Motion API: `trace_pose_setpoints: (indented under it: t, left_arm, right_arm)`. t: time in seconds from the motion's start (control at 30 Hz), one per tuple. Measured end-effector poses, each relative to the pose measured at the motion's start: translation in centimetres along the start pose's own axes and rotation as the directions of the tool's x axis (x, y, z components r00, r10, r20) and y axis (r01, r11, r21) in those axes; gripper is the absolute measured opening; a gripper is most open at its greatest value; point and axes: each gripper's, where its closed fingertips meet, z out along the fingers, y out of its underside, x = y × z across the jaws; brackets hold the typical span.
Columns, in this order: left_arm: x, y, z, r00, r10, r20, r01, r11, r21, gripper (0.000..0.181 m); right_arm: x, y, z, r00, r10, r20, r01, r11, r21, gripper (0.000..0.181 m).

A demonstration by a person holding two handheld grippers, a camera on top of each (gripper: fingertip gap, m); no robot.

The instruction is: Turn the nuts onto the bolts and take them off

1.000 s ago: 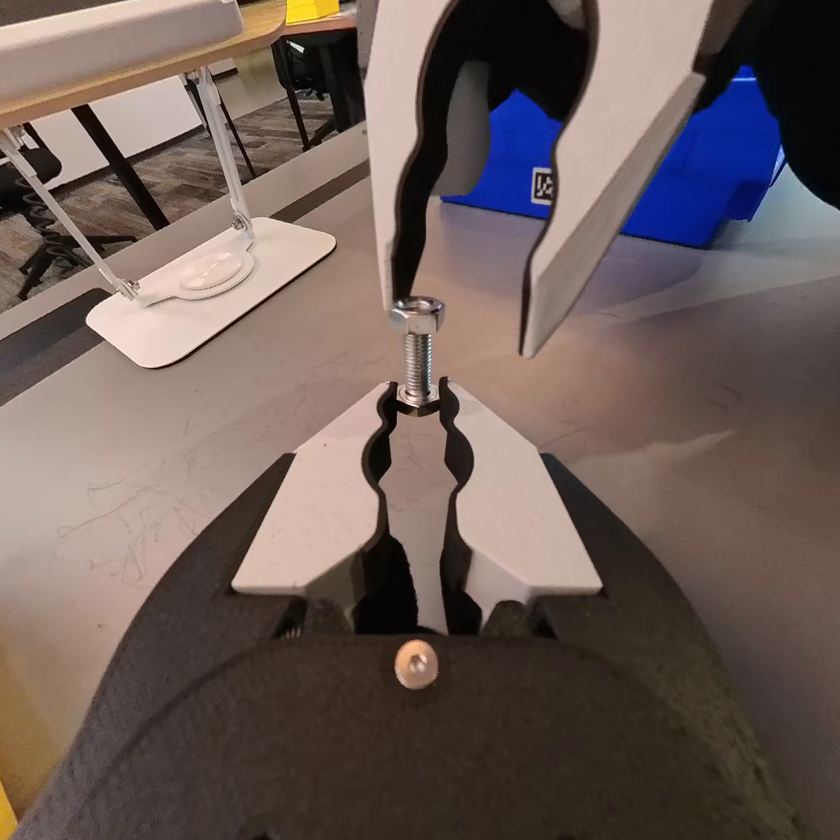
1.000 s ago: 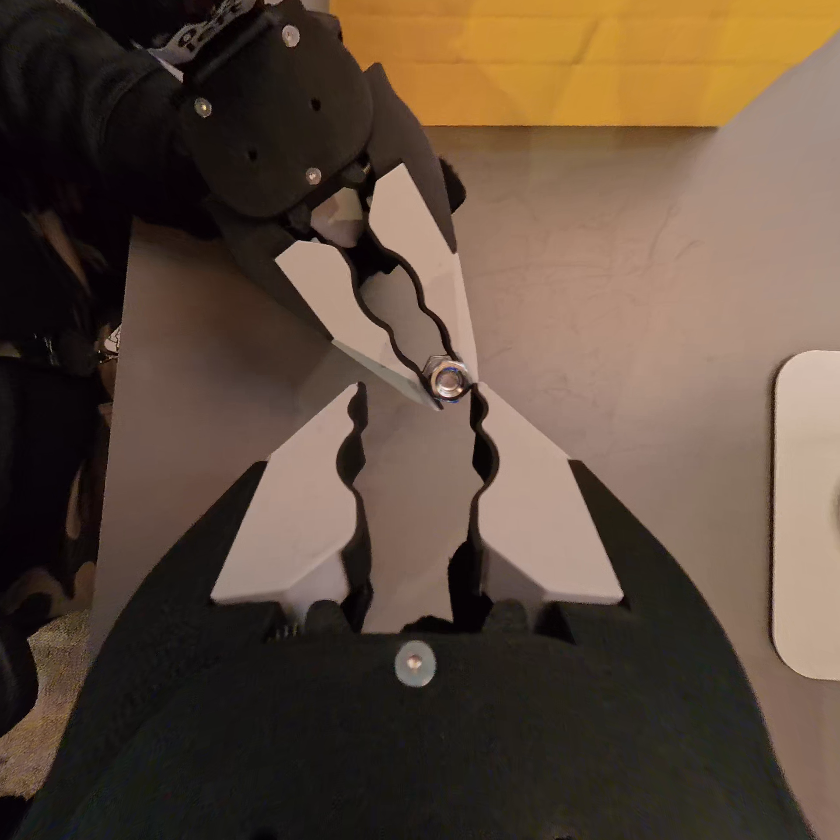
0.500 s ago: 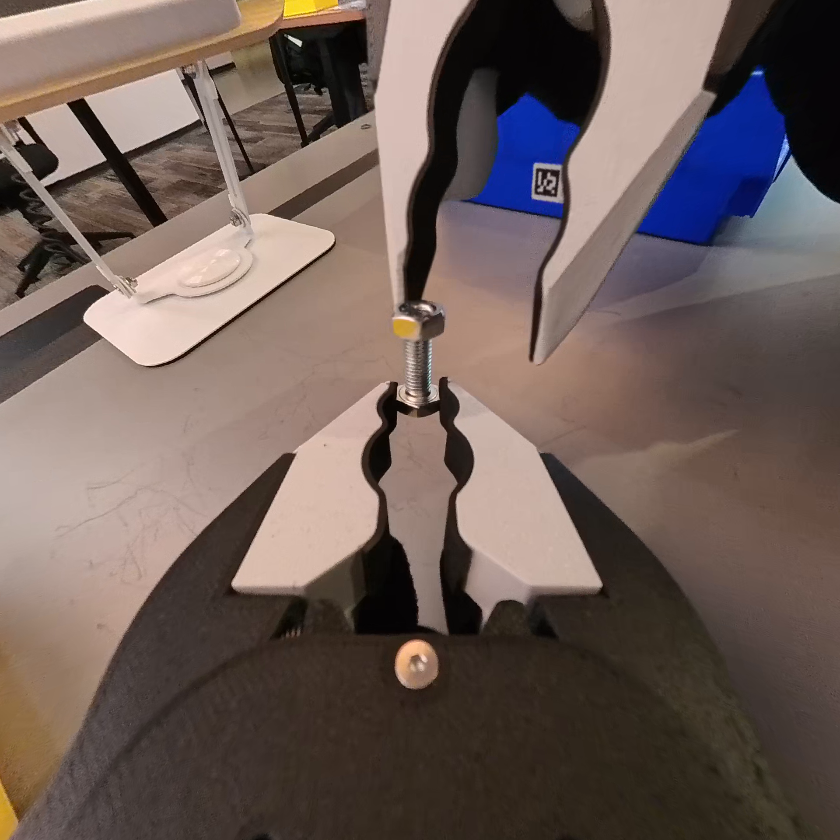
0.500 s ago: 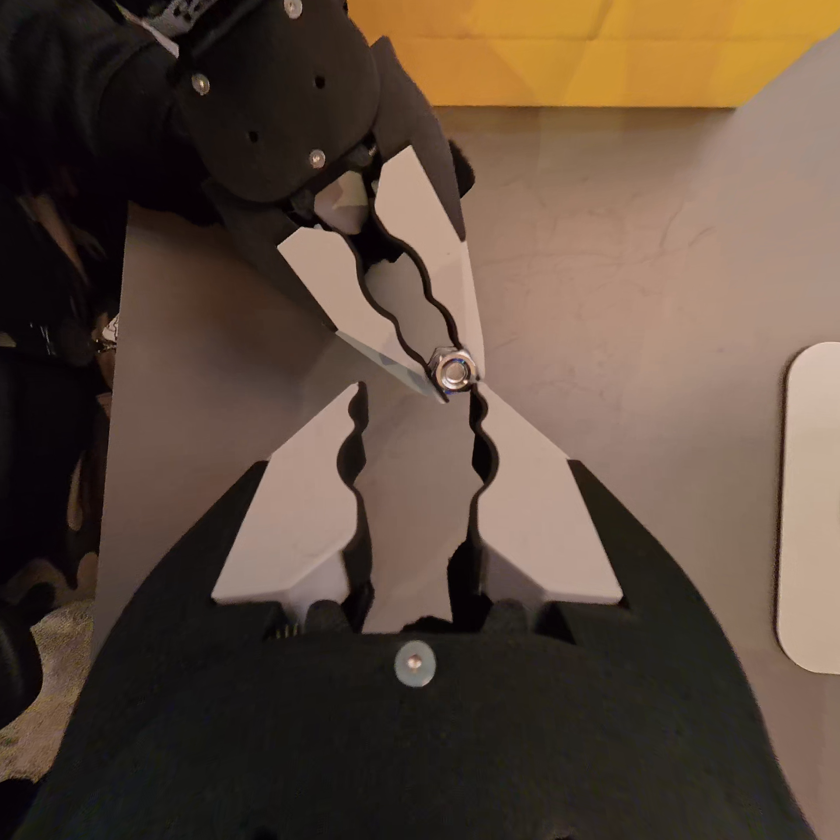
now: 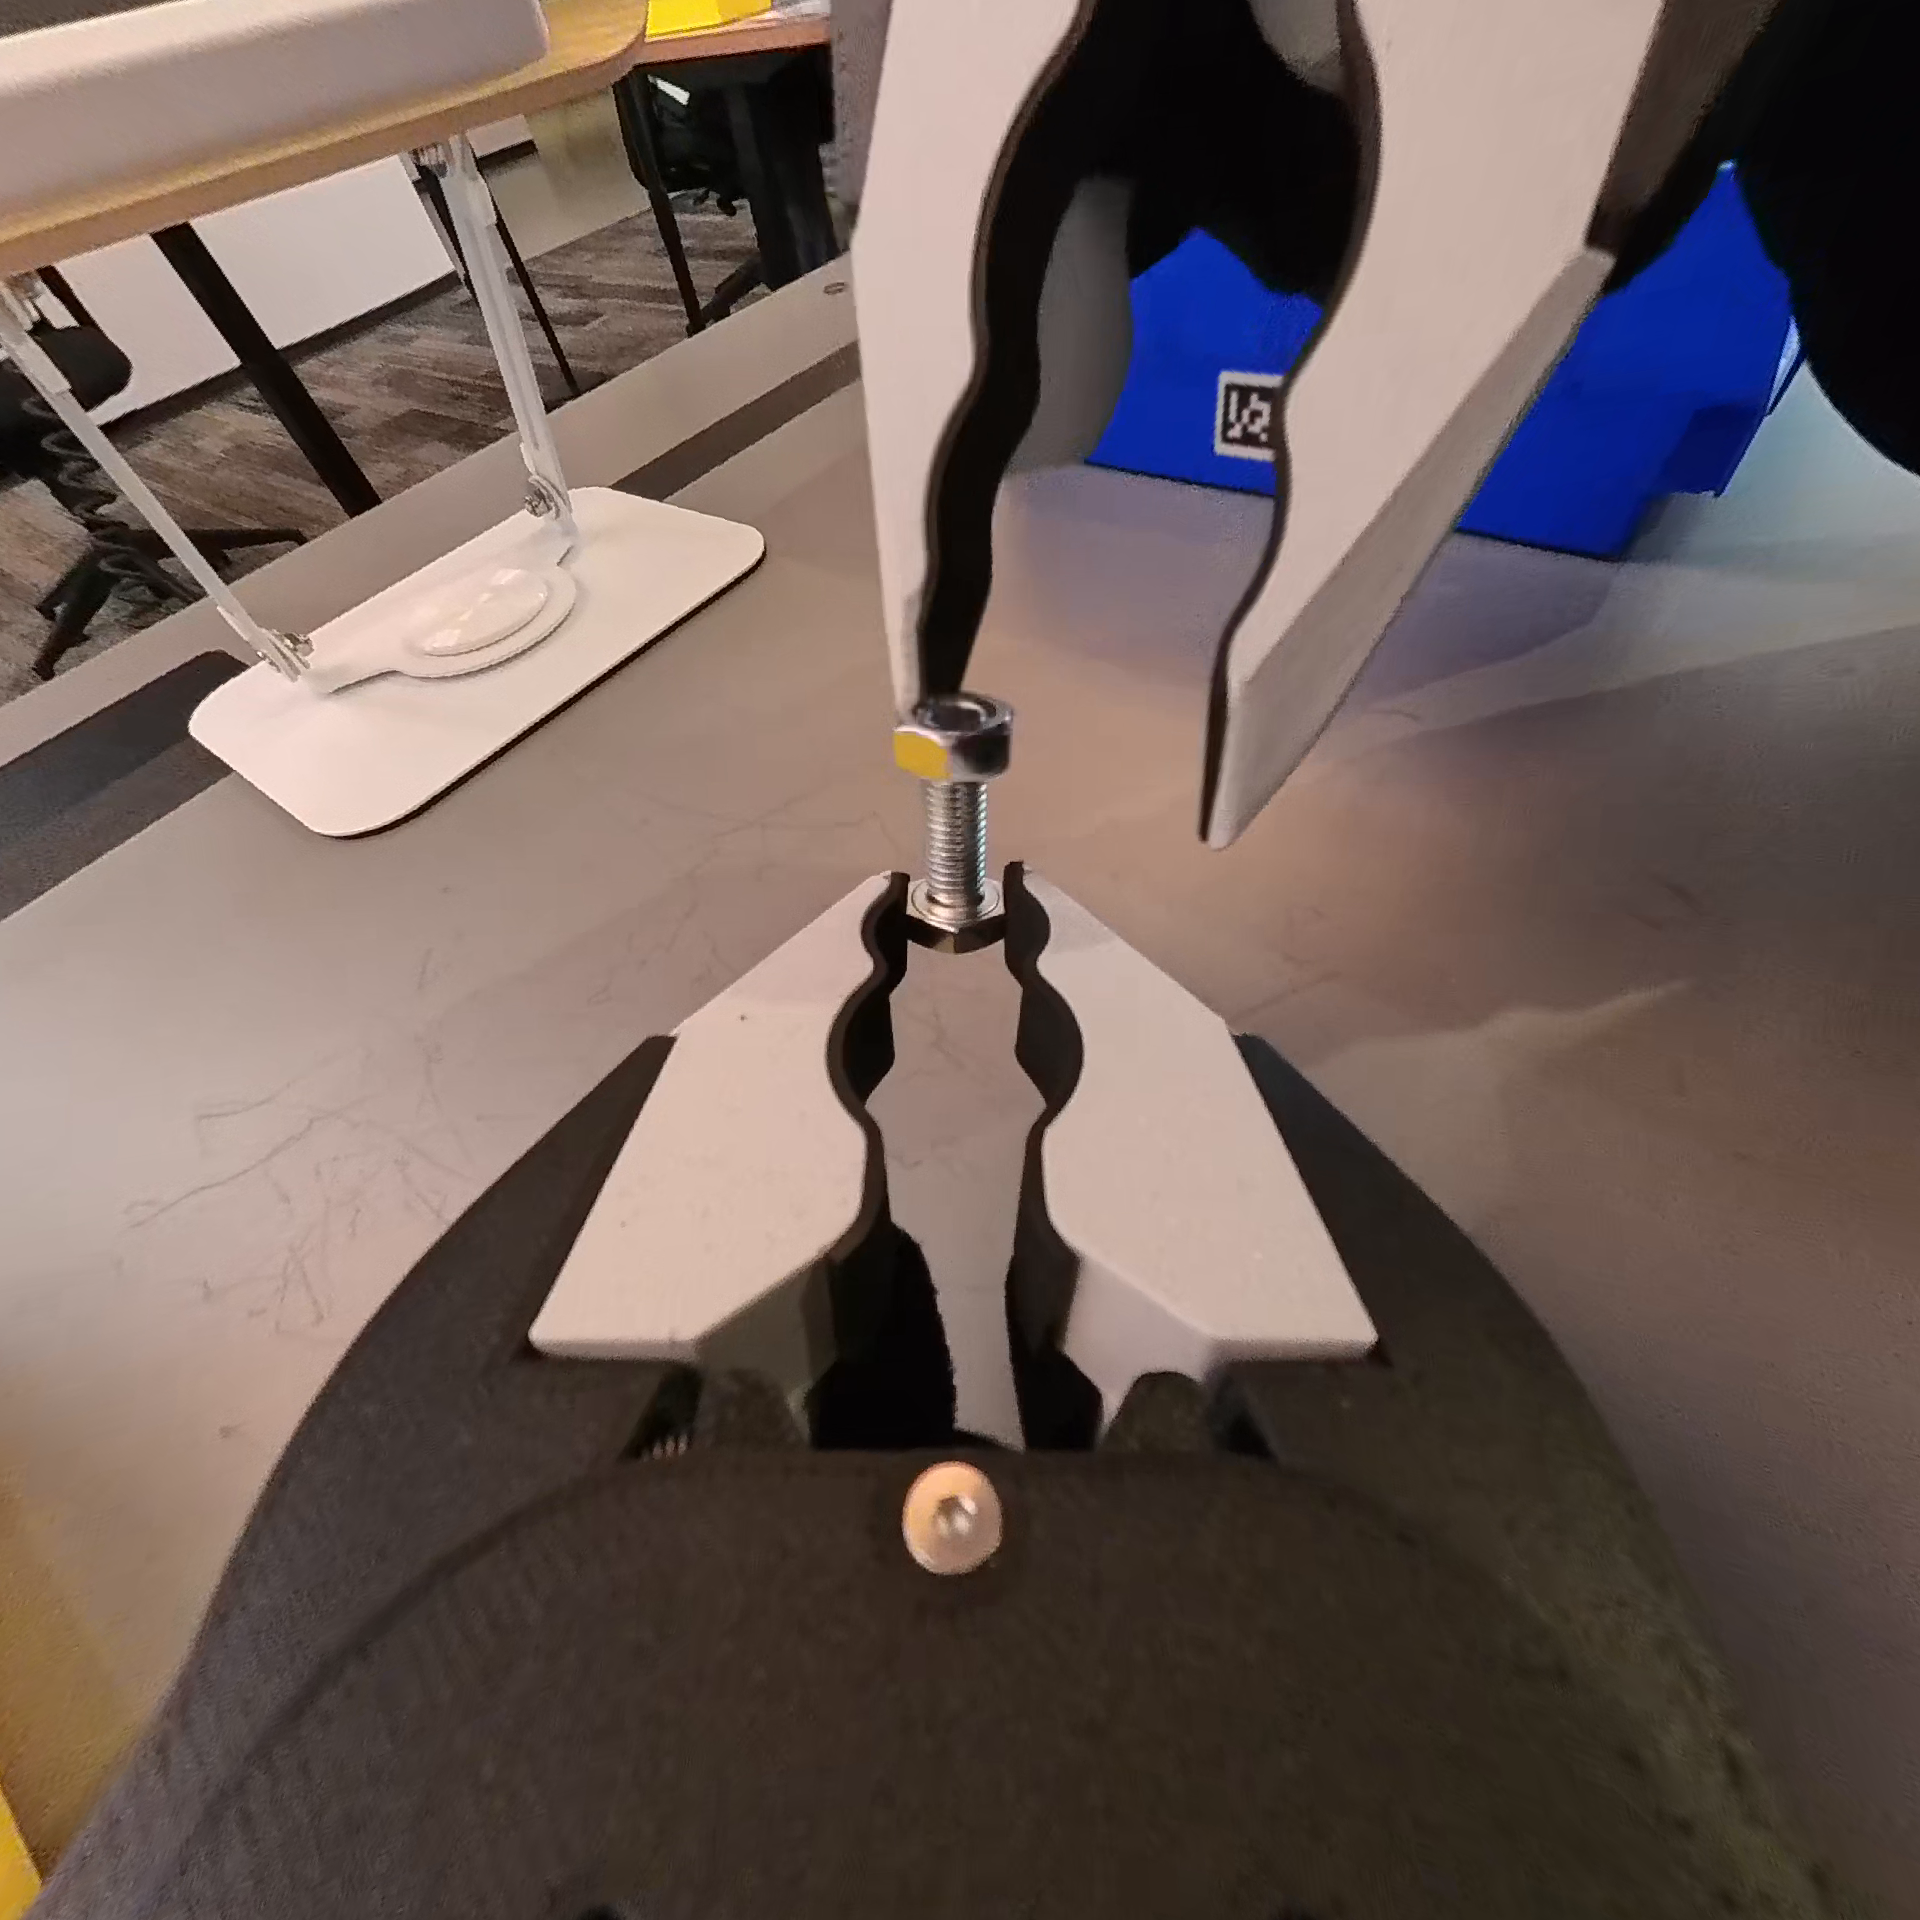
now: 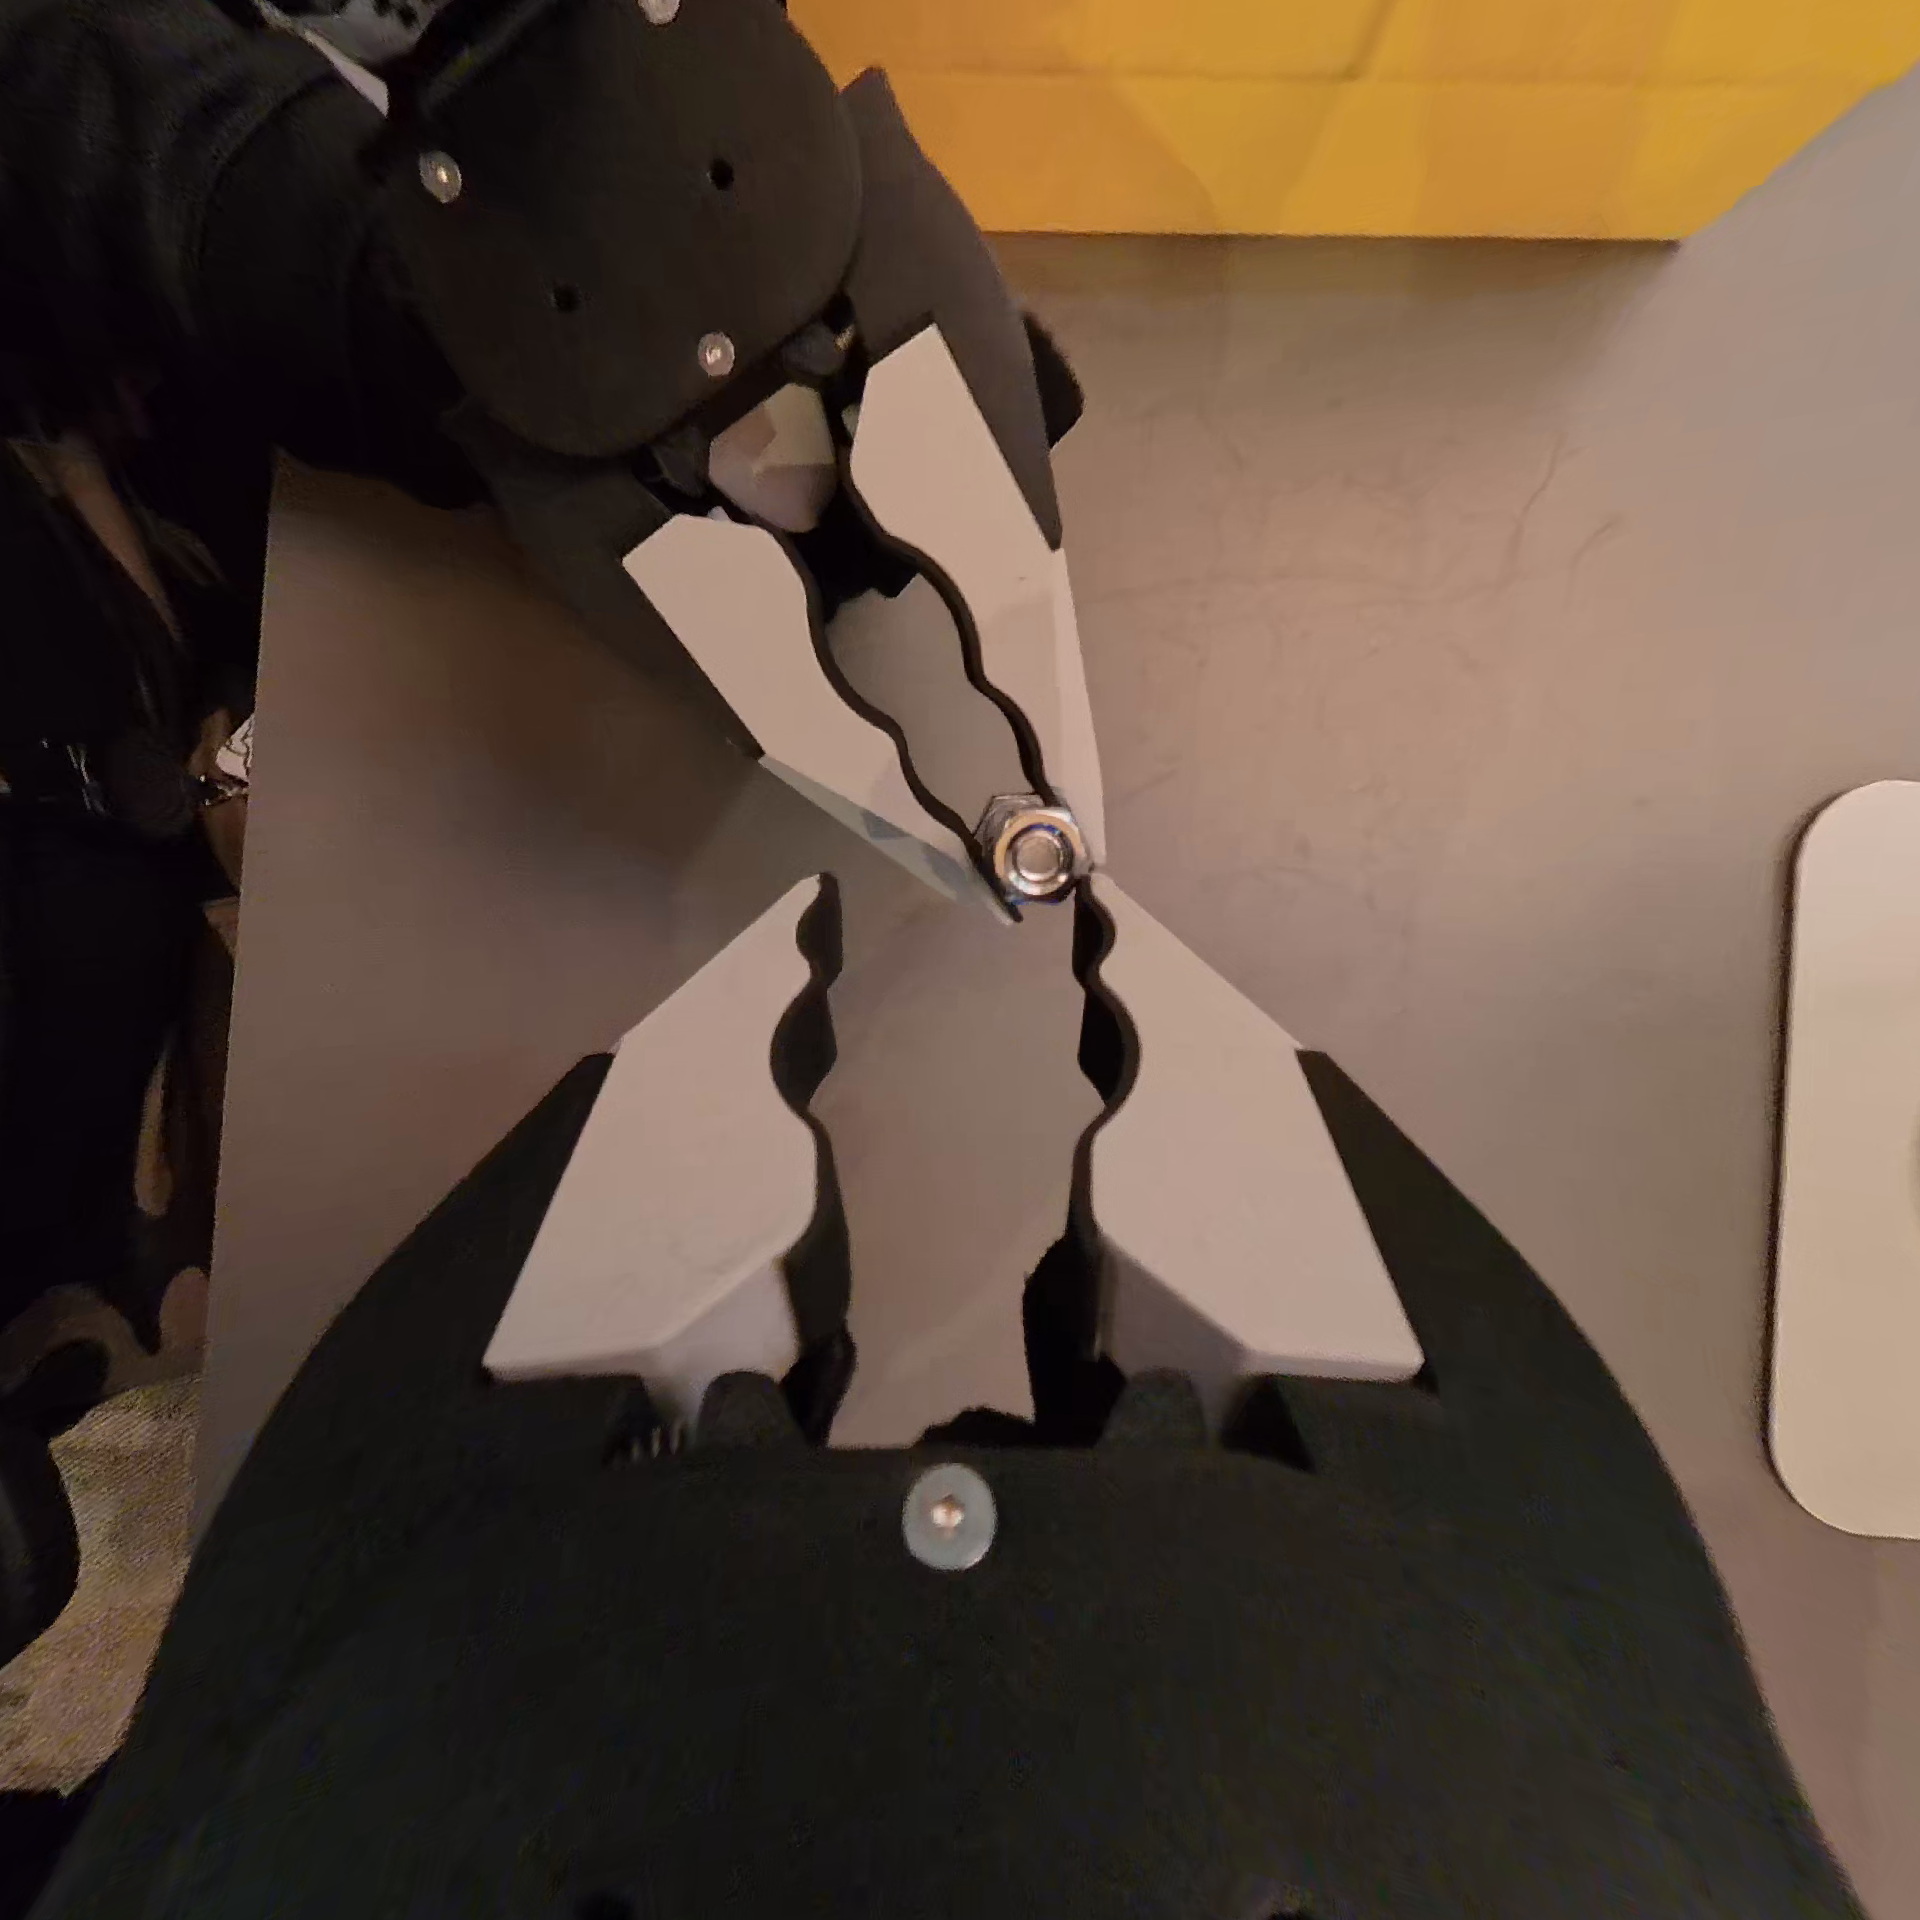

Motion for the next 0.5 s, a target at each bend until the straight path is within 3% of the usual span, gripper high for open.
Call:
trace_pose_setpoints:
  t: [0.1,0.23,0.37,0.5]
  left_arm:
    - [0.1,0.0,0.0,1.0,0.006,0.0,-0.006,1.0,-0.001,0.016]
    - [0.0,0.0,0.0,1.0,-0.003,-0.002,0.003,1.0,0.003,0.016]
    - [0.0,0.0,0.0,1.0,-0.001,-0.001,0.001,1.0,0.003,0.016]
    - [0.0,-0.1,0.0,1.0,-0.001,0.0,0.001,1.0,0.004,0.016]
  right_arm:
    - [-1.4,1.0,-0.1,0.996,0.0,0.089,0.004,0.999,-0.045,0.012]
    - [-0.8,0.9,-0.3,0.998,0.017,0.053,-0.016,0.999,-0.031,0.018]
    - [0.5,-0.7,-0.8,1.0,0.007,-0.025,-0.006,0.998,0.057,0.047]
    - [-0.1,-1.0,-0.2,0.999,-0.037,-0.012,0.037,0.998,0.052,0.049]
